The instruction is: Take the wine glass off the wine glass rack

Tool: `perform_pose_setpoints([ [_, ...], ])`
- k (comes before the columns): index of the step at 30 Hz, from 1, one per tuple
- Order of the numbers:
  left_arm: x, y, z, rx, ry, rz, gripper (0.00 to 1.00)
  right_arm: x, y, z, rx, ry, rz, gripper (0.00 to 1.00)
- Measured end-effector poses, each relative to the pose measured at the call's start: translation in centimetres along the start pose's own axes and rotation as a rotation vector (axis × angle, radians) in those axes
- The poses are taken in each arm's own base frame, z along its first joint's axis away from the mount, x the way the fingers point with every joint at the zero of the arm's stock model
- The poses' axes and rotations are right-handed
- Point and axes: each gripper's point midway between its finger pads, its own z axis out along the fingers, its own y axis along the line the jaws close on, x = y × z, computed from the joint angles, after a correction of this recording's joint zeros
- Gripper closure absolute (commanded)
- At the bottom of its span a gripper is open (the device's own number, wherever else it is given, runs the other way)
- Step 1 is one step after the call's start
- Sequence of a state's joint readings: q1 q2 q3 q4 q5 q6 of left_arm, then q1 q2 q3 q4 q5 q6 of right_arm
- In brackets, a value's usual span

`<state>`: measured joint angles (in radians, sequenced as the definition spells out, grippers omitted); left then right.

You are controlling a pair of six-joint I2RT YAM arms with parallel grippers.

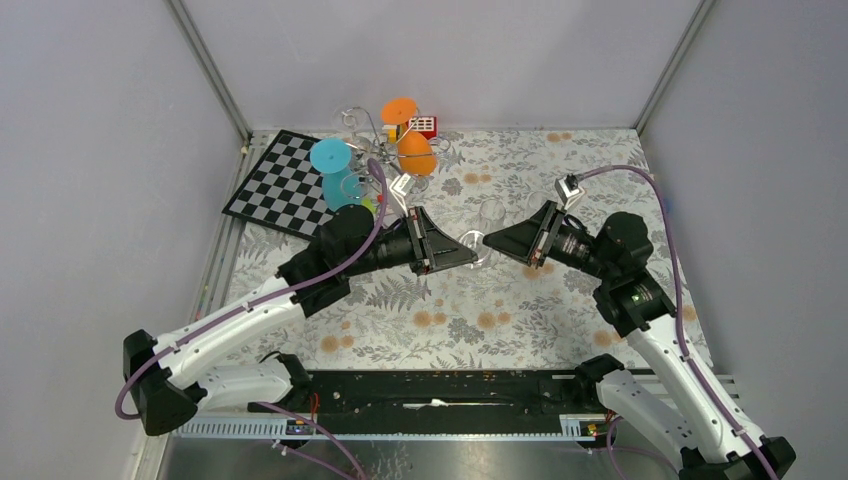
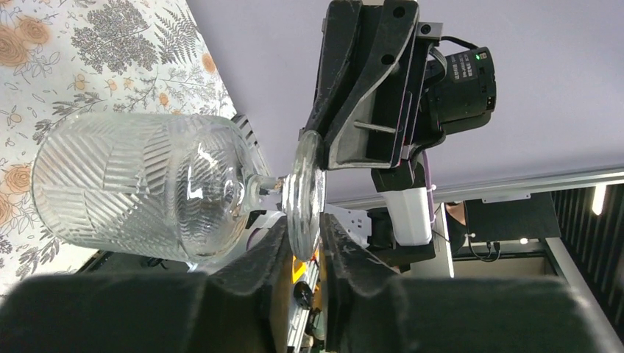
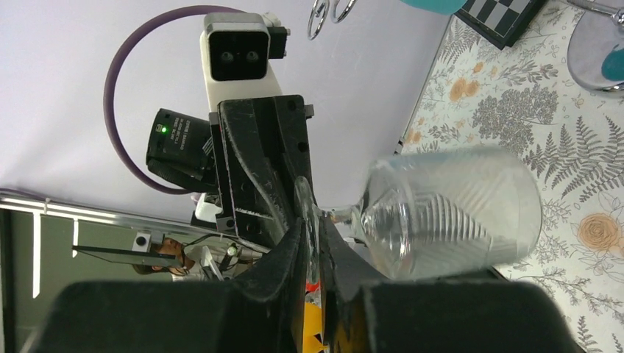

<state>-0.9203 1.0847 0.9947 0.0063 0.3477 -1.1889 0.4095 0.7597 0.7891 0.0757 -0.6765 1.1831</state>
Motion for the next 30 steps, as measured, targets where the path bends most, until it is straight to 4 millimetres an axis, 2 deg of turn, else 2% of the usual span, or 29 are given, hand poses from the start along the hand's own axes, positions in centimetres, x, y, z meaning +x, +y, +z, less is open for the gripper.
perform_pose_setpoints([
  [6, -0.2, 0.1, 0.3, 0.004, -0.003, -0.013, 1.0, 0.0, 0.0, -0.2, 0.003, -0.007, -0.021, 0.33],
  [8, -0.1, 0.2, 0.3, 0.004, 0.003, -0.005, 1.0, -0.1, 0.3, -0.5, 0.007, -0.017, -0.033, 0.22],
  [10, 0.1, 0.1, 0.2, 0.01, 0.011, 0.017, 1.0, -0.4, 0.9, -0.8, 0.003, -0.046, -0.058, 0.15],
  [13, 0.5, 0.1, 0.0, 0.022, 0.035, 0.064, 1.0, -1.3, 2.8, -2.1, -0.009, -0.129, -0.141, 0.11],
  [16, 1.3, -0.5, -0.5, 0.056, 0.077, 0.115, 1.0, -2.0, 5.0, -3.9, -0.033, -0.219, -0.235, 0.11],
  [18, 1.8, -1.4, -1.1, 0.101, 0.105, 0.151, 1.0, -2.2, 6.1, -5.1, -0.046, -0.273, -0.281, 0.11],
  [21, 2.7, -4.0, -2.4, 0.227, 0.147, 0.24, 1.0, -2.6, 7.1, -6.2, -0.055, -0.332, -0.312, 0.11],
  [27, 4.2, -8.6, -5.6, 0.497, 0.179, 0.433, 1.0, -2.5, 7.3, -5.6, -0.07, -0.301, -0.298, 0.14],
  [30, 4.6, -10.0, -6.5, 0.592, 0.192, 0.492, 1.0, -2.0, 8.3, -4.6, -0.133, -0.234, -0.284, 0.22],
])
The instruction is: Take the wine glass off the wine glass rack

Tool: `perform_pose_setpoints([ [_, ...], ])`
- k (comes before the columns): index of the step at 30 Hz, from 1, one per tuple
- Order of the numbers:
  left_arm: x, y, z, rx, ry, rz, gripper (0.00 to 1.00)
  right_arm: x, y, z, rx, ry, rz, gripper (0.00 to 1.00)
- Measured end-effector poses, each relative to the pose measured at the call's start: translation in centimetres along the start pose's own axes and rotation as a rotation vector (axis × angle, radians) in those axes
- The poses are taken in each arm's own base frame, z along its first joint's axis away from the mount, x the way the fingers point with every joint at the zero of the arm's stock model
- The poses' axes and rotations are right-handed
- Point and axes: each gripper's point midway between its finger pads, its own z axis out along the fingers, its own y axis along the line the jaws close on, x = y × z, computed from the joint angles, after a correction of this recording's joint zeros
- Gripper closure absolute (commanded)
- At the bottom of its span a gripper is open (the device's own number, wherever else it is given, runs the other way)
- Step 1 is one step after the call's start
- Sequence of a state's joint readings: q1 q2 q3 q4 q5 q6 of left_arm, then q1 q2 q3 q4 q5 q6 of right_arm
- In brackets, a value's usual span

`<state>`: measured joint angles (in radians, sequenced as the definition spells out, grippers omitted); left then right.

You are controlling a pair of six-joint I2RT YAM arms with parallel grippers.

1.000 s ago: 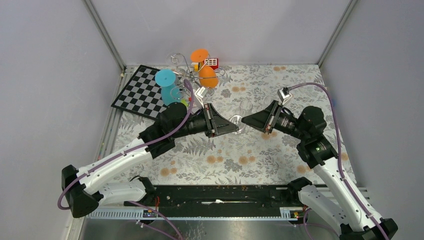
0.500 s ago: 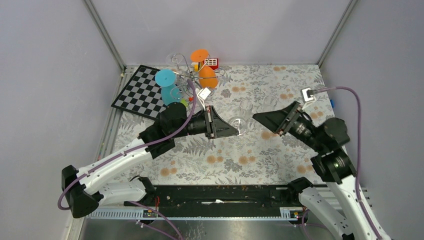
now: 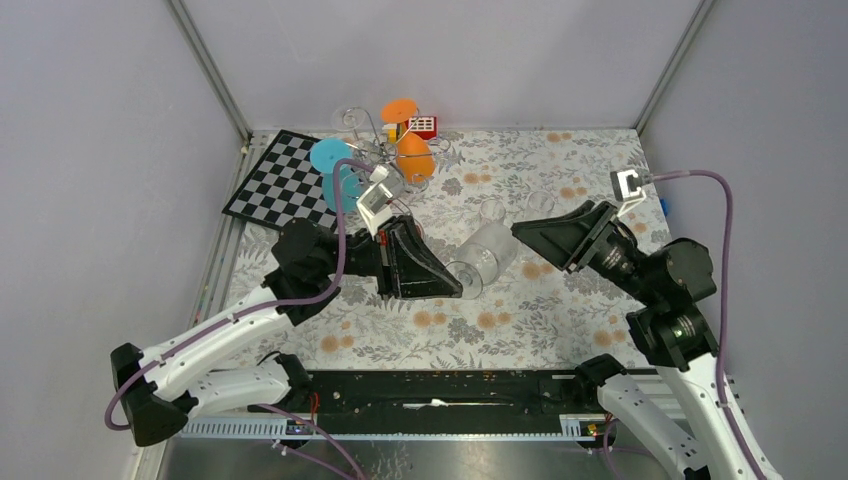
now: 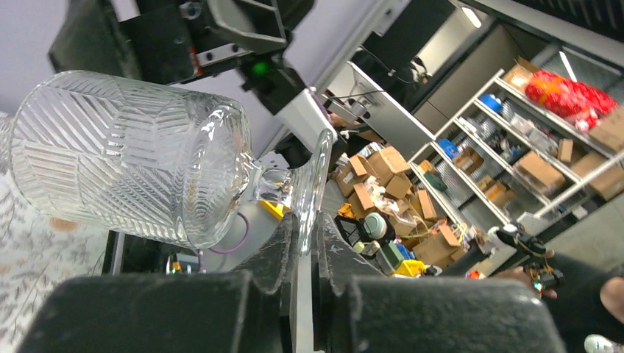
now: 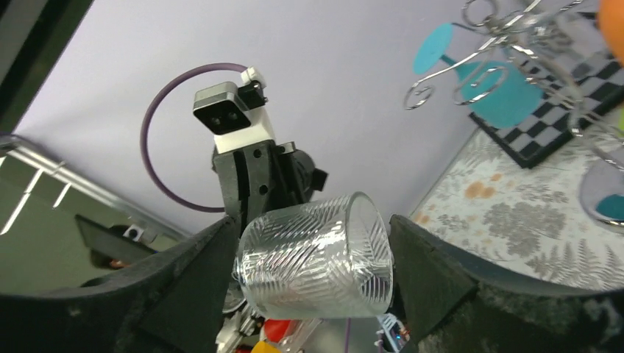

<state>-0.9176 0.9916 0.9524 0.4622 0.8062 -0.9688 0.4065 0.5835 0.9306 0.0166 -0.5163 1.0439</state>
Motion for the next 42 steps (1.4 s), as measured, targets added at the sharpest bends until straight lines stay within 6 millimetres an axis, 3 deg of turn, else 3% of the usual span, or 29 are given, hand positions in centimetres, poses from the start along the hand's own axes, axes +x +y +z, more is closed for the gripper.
perform_pose_setpoints([
  [7, 0.2, -0.9, 0.5, 0.105, 0.034, 0.035, 1.0, 1.3, 1.9, 0.8, -0.128, 0.12, 0.062, 0.39],
  [16, 0.5, -1.8, 0.3, 0.151, 0.055, 0.065, 1.0, 2.6, 3.7, -0.1, -0.229, 0.208, 0.072, 0.42],
  [23, 0.8, -3.2, -0.1, 0.219, 0.084, 0.12, 1.0, 3.0, 5.0, -0.5, -0.329, 0.247, 0.105, 0.74],
  [26, 0.9, -3.8, -0.4, 0.25, 0.092, 0.146, 1.0, 3.0, 6.0, -0.8, -0.383, 0.265, 0.125, 0.75],
  [30, 1.0, -4.5, -0.5, 0.283, 0.101, 0.164, 1.0, 3.3, 7.3, -1.4, -0.444, 0.31, 0.124, 0.63],
  [42, 0.9, -5.9, -0.6, 0.361, 0.126, 0.153, 1.0, 3.9, 9.4, -2.8, -0.581, 0.415, 0.108, 0.68],
])
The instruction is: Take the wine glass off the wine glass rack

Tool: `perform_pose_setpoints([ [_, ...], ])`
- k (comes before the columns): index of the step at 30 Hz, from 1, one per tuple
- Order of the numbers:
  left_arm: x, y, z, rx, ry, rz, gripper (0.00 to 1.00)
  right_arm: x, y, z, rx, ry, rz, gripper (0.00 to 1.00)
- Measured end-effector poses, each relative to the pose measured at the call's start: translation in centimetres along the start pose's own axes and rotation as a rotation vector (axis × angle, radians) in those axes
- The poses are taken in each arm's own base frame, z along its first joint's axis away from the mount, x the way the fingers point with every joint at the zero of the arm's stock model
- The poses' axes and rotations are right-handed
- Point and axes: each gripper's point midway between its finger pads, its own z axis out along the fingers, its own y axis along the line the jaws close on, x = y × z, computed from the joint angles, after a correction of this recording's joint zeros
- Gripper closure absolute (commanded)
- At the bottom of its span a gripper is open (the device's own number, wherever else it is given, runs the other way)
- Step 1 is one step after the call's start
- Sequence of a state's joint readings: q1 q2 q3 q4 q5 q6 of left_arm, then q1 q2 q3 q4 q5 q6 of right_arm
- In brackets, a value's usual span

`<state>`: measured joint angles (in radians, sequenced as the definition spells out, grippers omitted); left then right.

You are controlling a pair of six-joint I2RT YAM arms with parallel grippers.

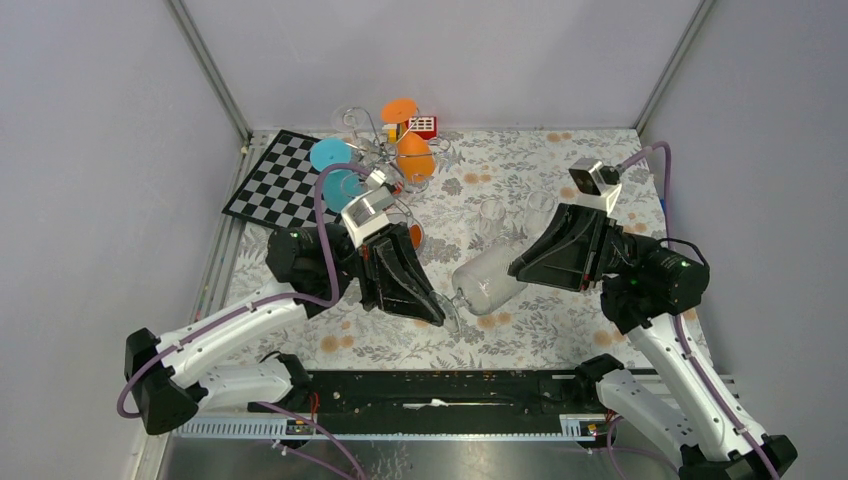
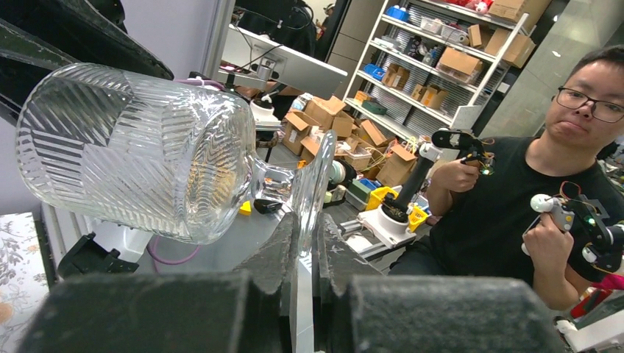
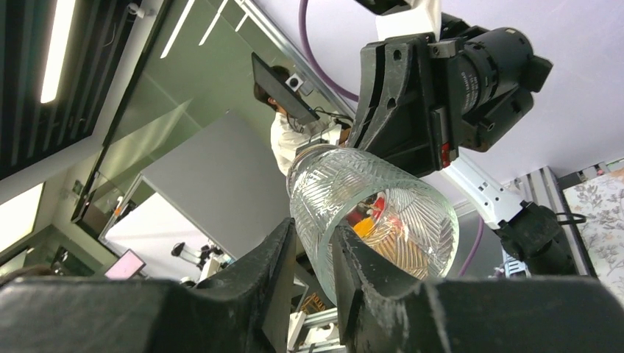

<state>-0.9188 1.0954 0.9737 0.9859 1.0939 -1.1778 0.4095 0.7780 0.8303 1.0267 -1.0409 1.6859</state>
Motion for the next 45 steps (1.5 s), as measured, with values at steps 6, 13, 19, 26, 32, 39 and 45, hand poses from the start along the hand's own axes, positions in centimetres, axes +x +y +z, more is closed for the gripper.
perform_pose_setpoints([
  [6, 0.0, -0.2, 0.0, 0.02, 0.006, -0.019, 1.0, 0.7, 0.7, -0.2, -0.025, 0.042, -0.009, 0.56],
  [13, -0.2, 0.2, 0.2, 0.01, 0.011, -0.047, 1.0, 1.3, 1.0, -0.3, -0.037, 0.072, -0.035, 0.62],
  [19, -0.6, 0.5, 0.7, 0.008, 0.016, -0.067, 1.0, 1.2, 0.6, -0.2, -0.037, 0.074, -0.034, 0.9],
  [26, -0.5, 1.1, 0.7, -0.007, 0.017, -0.09, 0.47, 1.7, 2.1, -0.2, -0.069, 0.072, -0.078, 1.0],
  [32, -1.1, 3.3, 0.5, -0.109, -0.037, -0.107, 0.09, 2.0, 2.8, -0.2, -0.06, 0.072, -0.144, 1.0],
  [39, -1.7, 4.0, -0.6, -0.223, -0.077, -0.052, 0.01, 1.1, 3.7, 0.0, 0.021, 0.005, -0.254, 1.0],
  [45, -2.4, 5.8, -4.4, -0.449, -0.167, 0.027, 0.01, -1.0, 2.2, -0.4, 0.239, -0.092, -0.374, 1.0],
])
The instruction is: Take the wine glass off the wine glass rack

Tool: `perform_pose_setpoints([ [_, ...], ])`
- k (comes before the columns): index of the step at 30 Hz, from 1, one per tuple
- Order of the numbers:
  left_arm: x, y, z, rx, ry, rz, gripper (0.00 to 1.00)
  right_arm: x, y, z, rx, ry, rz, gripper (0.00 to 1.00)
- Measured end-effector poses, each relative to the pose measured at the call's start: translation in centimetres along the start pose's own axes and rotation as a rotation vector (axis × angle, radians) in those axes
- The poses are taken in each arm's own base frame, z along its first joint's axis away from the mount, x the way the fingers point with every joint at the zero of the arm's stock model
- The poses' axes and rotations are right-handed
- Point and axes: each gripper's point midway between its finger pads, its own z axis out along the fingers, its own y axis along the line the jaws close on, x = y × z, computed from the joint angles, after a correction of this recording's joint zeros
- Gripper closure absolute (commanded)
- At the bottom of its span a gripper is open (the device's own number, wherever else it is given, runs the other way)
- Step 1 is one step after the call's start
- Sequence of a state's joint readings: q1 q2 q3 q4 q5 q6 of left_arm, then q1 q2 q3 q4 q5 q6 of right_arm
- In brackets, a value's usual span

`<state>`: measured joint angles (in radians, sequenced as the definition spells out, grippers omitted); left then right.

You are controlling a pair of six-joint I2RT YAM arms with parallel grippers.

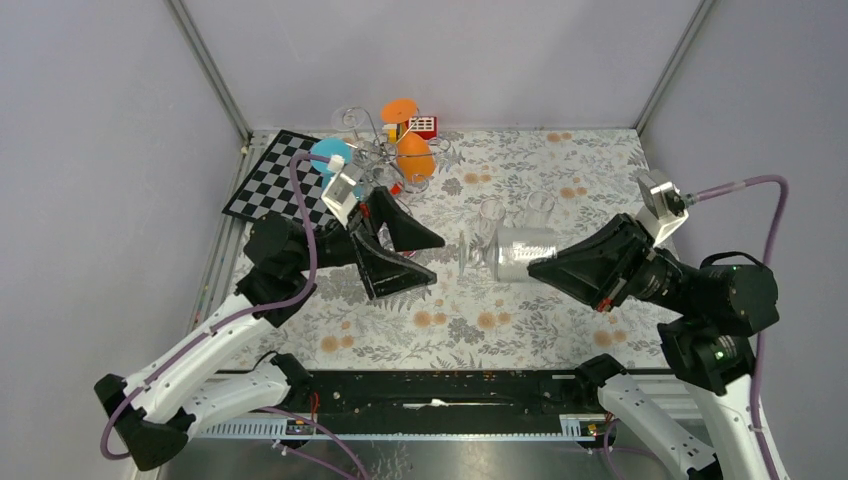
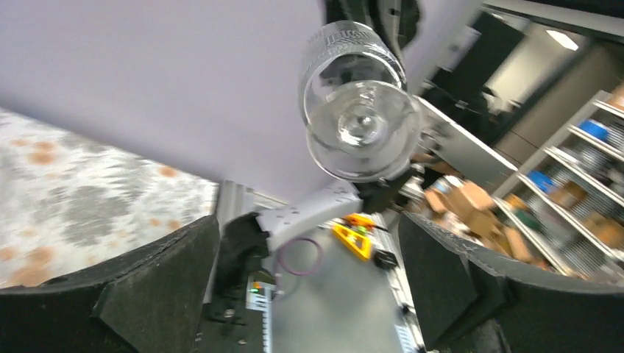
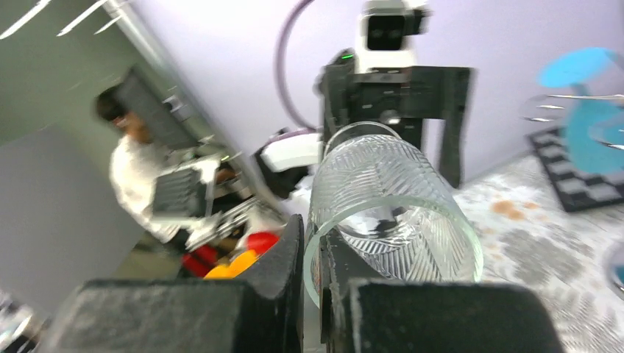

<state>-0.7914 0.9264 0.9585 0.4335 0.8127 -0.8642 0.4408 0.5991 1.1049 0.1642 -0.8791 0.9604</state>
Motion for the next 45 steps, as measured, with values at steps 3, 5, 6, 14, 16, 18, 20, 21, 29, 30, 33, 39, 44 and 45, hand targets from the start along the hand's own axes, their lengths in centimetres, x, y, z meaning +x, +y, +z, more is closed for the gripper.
perform_pose_setpoints([
  [3, -0.5, 2.7, -1.2, -0.162, -0.047, 0.019, 0.01, -0.6, -3.3, -0.5, 0.209, -0.039, -0.027, 1.0],
  [5, -0.5, 4.6, -2.1, -0.282, -0.068, 0.024, 0.01, -0.8, -6.2, -1.5, 0.377, -0.058, -0.044, 1.0],
  [6, -0.3, 5.6, -2.6, -0.348, -0.072, 0.024, 0.01, -0.8, -7.8, -2.3, 0.472, -0.064, -0.054, 1.0],
  [14, -1.8, 9.5, -7.4, -0.745, -0.127, 0.094, 0.01, -1.8, -20.5, -11.8, 1.303, 0.008, -0.178, 1.0],
  [16, -2.6, 9.1, -8.2, -0.777, -0.15, 0.126, 0.01, -1.8, -23.5, -14.4, 1.497, 0.088, -0.22, 1.0],
  [18, -3.2, 8.8, -8.7, -0.795, -0.166, 0.15, 0.01, -1.3, -25.8, -16.2, 1.634, 0.175, -0.235, 1.0],
  [20, -3.6, 8.6, -9.0, -0.808, -0.177, 0.167, 0.01, -0.6, -27.8, -17.4, 1.721, 0.254, -0.232, 1.0],
  [21, -3.8, 8.5, -9.1, -0.815, -0.181, 0.173, 0.01, -0.2, -28.9, -18.1, 1.76, 0.294, -0.222, 1.0],
  [29, -3.5, 9.5, -10.3, -0.894, -0.168, 0.179, 0.01, 1.9, -33.7, -24.5, 1.937, 0.352, 0.004, 1.0],
  [30, -3.5, 9.7, -10.5, -0.908, -0.169, 0.177, 0.01, 2.3, -34.3, -24.8, 1.937, 0.359, 0.032, 1.0],
  [33, -3.5, 10.1, -11.2, -0.949, -0.179, 0.177, 0.01, 4.2, -36.6, -24.7, 1.895, 0.393, 0.114, 1.0],
  [39, -3.9, 10.4, -12.8, -1.03, -0.211, 0.184, 0.01, 8.6, -40.5, -24.6, 1.849, 0.474, 0.258, 1.0],
  [44, -4.3, 10.1, -13.8, -1.07, -0.24, 0.193, 0.01, 10.8, -42.3, -24.6, 1.814, 0.484, 0.34, 1.0],
  [45, -4.4, 10.0, -14.0, -1.076, -0.247, 0.196, 0.01, 11.1, -42.7, -24.6, 1.808, 0.483, 0.353, 1.0],
])
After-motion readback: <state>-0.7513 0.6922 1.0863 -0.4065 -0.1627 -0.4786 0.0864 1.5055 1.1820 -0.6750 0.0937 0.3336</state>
